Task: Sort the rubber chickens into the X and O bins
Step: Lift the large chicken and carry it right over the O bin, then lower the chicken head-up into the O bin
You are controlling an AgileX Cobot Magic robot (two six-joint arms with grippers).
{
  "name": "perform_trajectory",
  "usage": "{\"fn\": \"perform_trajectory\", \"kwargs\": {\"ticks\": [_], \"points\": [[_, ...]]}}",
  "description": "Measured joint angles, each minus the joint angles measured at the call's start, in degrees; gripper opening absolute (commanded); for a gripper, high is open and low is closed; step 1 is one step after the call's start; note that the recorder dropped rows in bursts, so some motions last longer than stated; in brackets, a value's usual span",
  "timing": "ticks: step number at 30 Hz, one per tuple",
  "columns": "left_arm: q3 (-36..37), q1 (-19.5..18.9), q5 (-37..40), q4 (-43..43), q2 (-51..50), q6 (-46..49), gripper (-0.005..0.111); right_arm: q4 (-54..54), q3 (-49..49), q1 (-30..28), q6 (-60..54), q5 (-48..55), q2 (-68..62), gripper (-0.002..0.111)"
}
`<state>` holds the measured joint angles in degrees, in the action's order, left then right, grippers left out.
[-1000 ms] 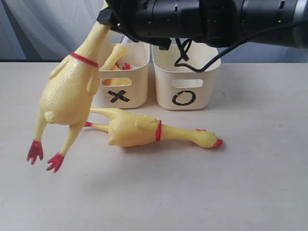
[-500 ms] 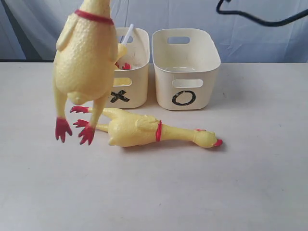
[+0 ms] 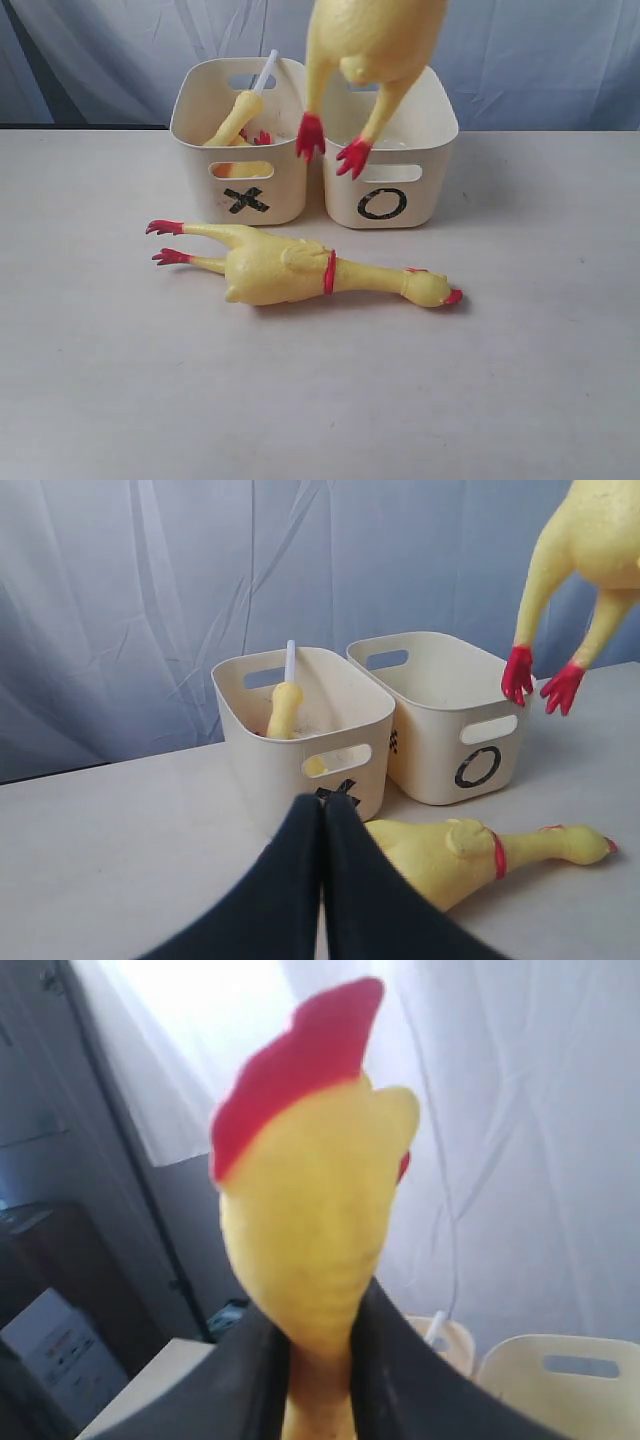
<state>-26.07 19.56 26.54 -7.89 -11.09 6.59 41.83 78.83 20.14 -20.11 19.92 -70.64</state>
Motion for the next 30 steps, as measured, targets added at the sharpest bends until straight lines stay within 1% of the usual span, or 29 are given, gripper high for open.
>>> {"fn": "perform_trajectory", "kwargs": {"ticks": [5, 10, 14, 23, 30], "points": [[0.0, 0.0, 0.0, 0.1, 0.0, 0.0, 0.0, 1.7, 0.0, -6.24, 0.37, -2.4, -1.03, -0.001], [0.0, 0.0, 0.0, 0.1, 0.0, 0.0, 0.0, 3.4, 0.0, -9.55, 0.6, -7.54, -4.76, -0.001], [0.0, 0.0, 0.0, 0.1, 0.0, 0.0, 0.0, 4.22, 0.0, -10.61, 0.6, -13.0, -8.85, -0.001], [0.0, 0.0, 0.0, 0.1, 0.0, 0.0, 0.0, 6.0, 0.0, -10.64, 1.37, -26.92, -19.74, -0.001], [0.0, 0.0, 0.0, 0.1, 0.0, 0.0, 0.0, -0.86, 0.0, -10.64, 11.61, -27.84, -27.55, -0.001]]}}
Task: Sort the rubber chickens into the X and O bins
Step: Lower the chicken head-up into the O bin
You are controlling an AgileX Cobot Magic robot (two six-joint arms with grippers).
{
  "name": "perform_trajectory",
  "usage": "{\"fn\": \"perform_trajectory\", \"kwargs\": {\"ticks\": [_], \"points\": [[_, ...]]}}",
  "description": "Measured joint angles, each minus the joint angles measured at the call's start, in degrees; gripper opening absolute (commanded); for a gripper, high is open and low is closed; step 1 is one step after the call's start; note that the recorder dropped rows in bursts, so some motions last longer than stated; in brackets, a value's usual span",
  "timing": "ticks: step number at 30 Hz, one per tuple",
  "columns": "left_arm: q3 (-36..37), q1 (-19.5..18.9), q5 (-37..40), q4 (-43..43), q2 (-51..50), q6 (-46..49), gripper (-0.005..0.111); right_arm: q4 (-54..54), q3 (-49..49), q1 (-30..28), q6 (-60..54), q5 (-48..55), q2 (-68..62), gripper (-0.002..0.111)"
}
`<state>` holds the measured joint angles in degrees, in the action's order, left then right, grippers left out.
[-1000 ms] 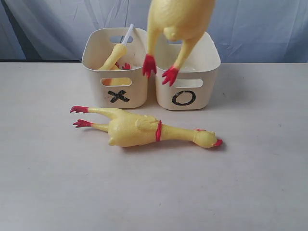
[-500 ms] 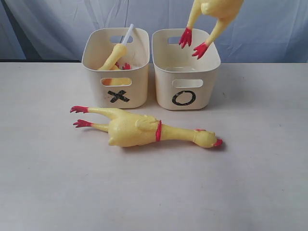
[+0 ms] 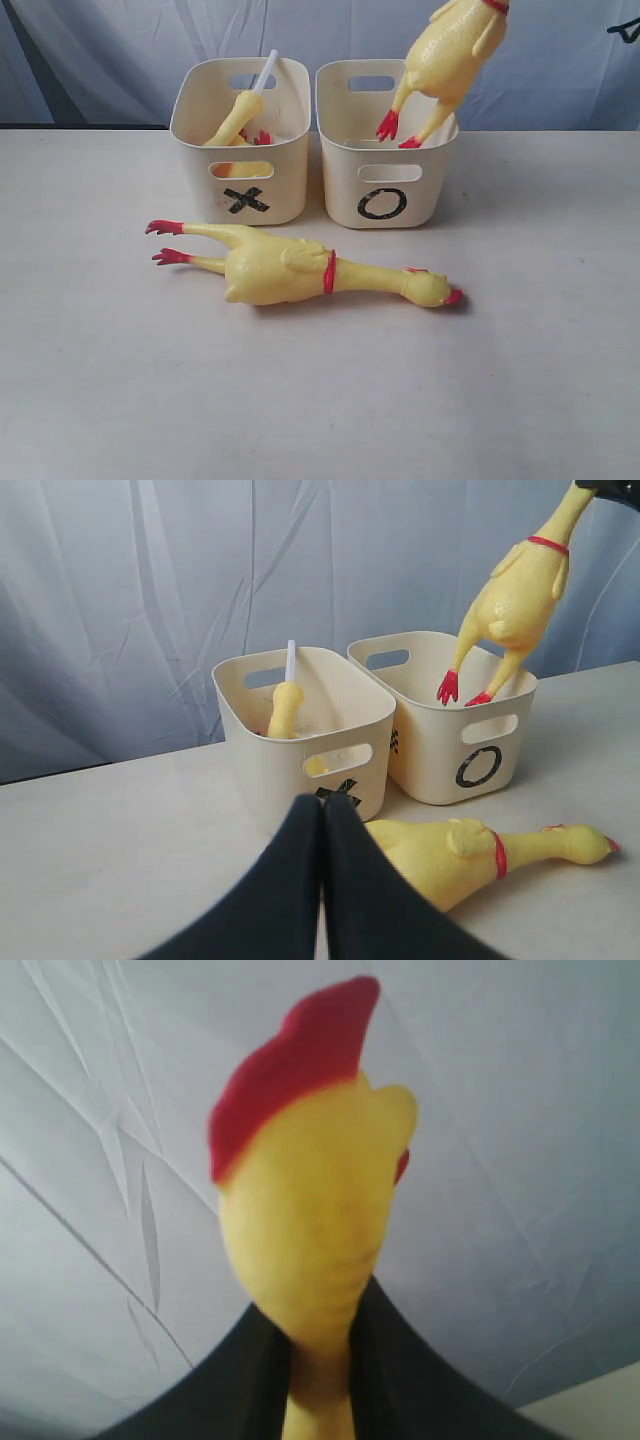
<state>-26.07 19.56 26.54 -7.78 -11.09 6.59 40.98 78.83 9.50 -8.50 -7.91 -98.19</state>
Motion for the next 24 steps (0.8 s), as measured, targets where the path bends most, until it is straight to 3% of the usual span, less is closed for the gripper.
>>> {"fn": "perform_trajectory", "kwargs": {"ticks": [6, 24], "points": [[0.0, 0.0, 0.0, 0.0, 0.0, 0.0, 0.0, -5.35, 3.75, 0.0, 6.32, 2.37, -5.29, -0.001], [0.0, 0.0, 0.11, 0.0, 0.0, 0.0, 0.0, -5.73, 13.32, 0.33, 6.71, 12.78, -13.83, -0.001]]}}
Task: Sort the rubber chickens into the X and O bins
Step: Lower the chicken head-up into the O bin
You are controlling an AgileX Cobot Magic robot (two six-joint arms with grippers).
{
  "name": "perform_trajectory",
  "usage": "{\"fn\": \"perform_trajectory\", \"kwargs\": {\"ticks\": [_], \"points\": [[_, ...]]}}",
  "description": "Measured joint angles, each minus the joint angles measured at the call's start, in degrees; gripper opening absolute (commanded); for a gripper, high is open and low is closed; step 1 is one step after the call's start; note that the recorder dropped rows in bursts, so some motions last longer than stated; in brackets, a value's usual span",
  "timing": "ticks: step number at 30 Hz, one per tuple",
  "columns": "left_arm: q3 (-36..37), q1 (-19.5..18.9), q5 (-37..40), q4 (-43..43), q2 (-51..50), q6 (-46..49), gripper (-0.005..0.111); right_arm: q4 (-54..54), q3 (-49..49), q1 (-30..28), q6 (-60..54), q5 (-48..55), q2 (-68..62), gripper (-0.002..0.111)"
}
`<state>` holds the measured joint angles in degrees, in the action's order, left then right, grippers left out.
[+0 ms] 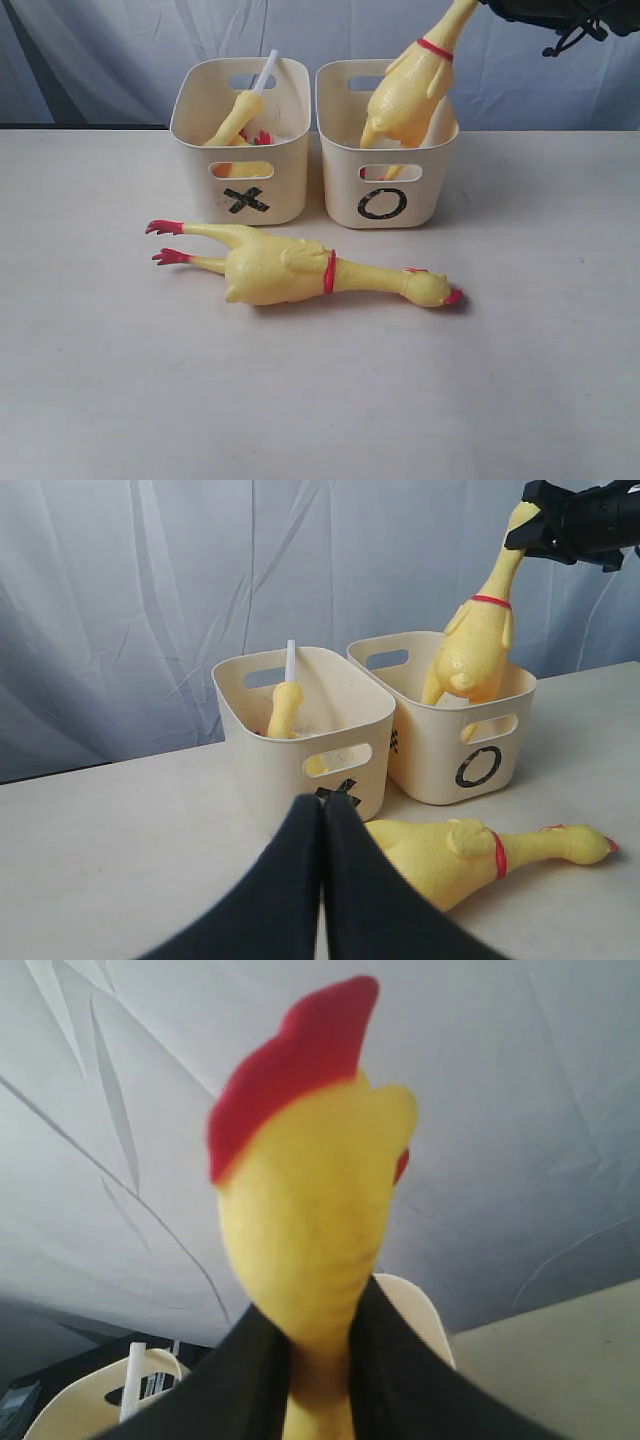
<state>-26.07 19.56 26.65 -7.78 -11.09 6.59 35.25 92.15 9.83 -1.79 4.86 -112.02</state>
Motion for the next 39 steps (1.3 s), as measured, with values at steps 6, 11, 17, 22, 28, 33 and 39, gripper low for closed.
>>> {"fn": "perform_trajectory", "kwargs": {"ticks": [6, 11, 17, 22, 28, 33, 39], "points": [[0.0, 0.0, 0.0, 0.0, 0.0, 0.0, 0.0, -0.1, 1.48, 0.8, 0.0, 0.16, -1.43, -0.001], [0.0, 0.0, 0.0, -0.11, 0.0, 0.0, 0.0, -0.1, 3.41, 1.82, 0.0, 0.96, -2.81, -0.001], [0.0, 0.0, 0.0, -0.22, 0.0, 0.0, 0.0, -0.25, 5.67, 2.57, -0.98, 2.94, -3.89, -0.001], [0.0, 0.0, 0.0, -0.22, 0.0, 0.0, 0.0, -0.28, 5.95, 2.94, -1.4, 3.39, -4.67, -0.001], [0.0, 0.0, 0.0, -0.3, 0.0, 0.0, 0.0, -0.15, 6.31, 2.94, -3.46, 3.52, -5.9, -0.001], [0.0, 0.0, 0.0, -0.3, 0.0, 0.0, 0.0, -0.15, 6.44, 2.94, -3.72, 3.75, -6.61, -0.001], [0.0, 0.0, 0.0, -0.34, 0.0, 0.0, 0.0, -0.15, 6.54, 2.94, -3.87, 3.64, -6.95, -0.001]]}}
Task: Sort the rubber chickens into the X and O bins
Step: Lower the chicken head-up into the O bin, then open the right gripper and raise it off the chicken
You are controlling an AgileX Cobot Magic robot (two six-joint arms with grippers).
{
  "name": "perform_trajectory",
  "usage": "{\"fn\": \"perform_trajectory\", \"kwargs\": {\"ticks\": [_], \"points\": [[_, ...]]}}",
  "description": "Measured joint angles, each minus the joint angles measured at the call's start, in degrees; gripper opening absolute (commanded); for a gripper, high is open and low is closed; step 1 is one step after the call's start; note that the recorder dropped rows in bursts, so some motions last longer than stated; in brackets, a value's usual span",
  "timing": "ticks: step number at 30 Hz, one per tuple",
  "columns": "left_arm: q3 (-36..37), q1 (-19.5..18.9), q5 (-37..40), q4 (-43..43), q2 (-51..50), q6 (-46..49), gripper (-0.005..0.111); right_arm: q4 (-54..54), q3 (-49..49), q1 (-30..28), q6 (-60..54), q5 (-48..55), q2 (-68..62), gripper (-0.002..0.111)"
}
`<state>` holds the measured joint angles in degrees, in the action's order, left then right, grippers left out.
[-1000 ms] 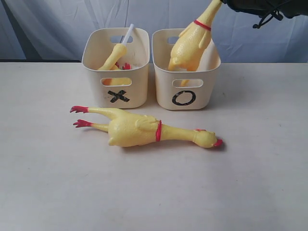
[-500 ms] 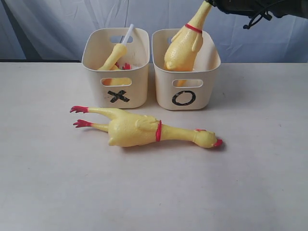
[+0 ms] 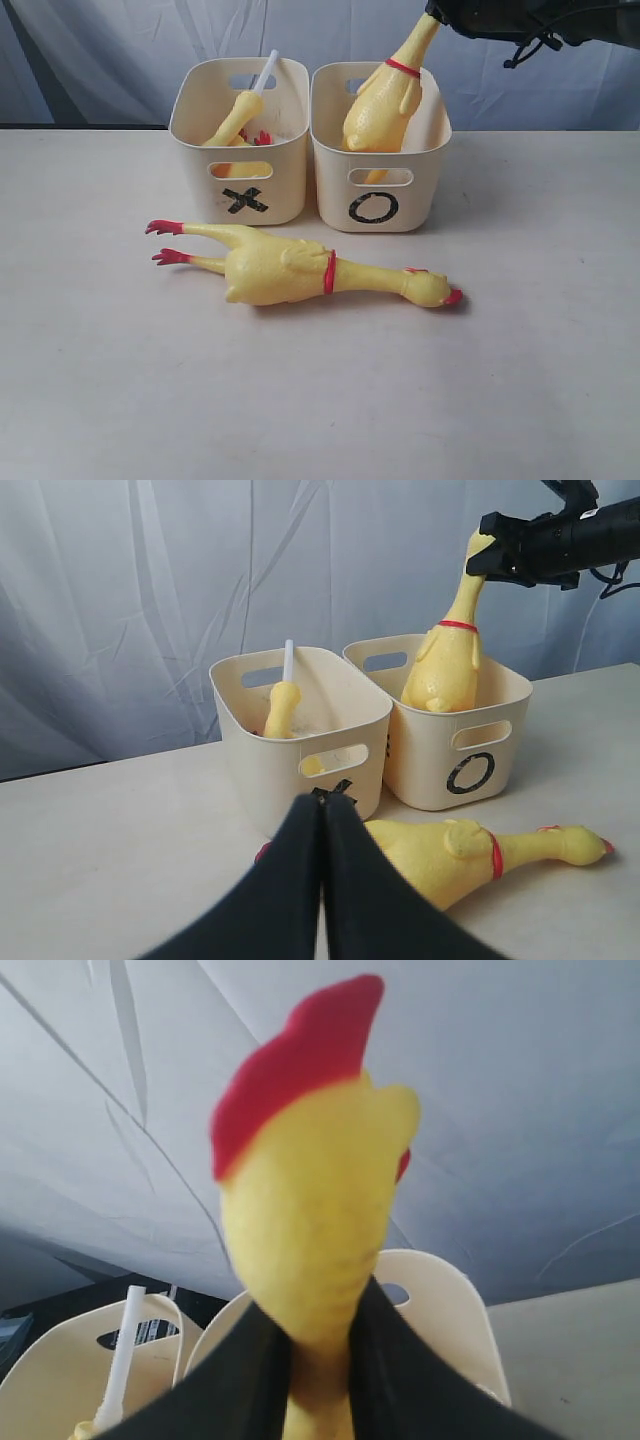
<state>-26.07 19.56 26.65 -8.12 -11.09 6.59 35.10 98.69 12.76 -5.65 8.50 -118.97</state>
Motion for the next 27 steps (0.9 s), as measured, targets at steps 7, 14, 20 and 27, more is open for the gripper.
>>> {"fn": "perform_trajectory", "kwargs": {"ticks": [7, 14, 20, 27], "points": [[0.0, 0.0, 0.0, 0.0, 0.0, 0.0, 0.0, 0.0, 0.0, 0.0, -3.81, 0.11, 0.0, -0.001], [0.0, 0.0, 0.0, 0.0, 0.0, 0.0, 0.0, -0.11, 0.0, 0.0, -6.44, 0.11, 0.0, -0.001], [0.0, 0.0, 0.0, 0.0, 0.0, 0.0, 0.0, -0.35, 0.0, 0.0, -7.01, 0.11, 0.0, 0.019], [0.0, 0.0, 0.0, -0.1, 0.0, 0.0, 0.0, -0.7, 0.0, 0.0, -7.99, 0.93, -0.13, 0.034]]}}
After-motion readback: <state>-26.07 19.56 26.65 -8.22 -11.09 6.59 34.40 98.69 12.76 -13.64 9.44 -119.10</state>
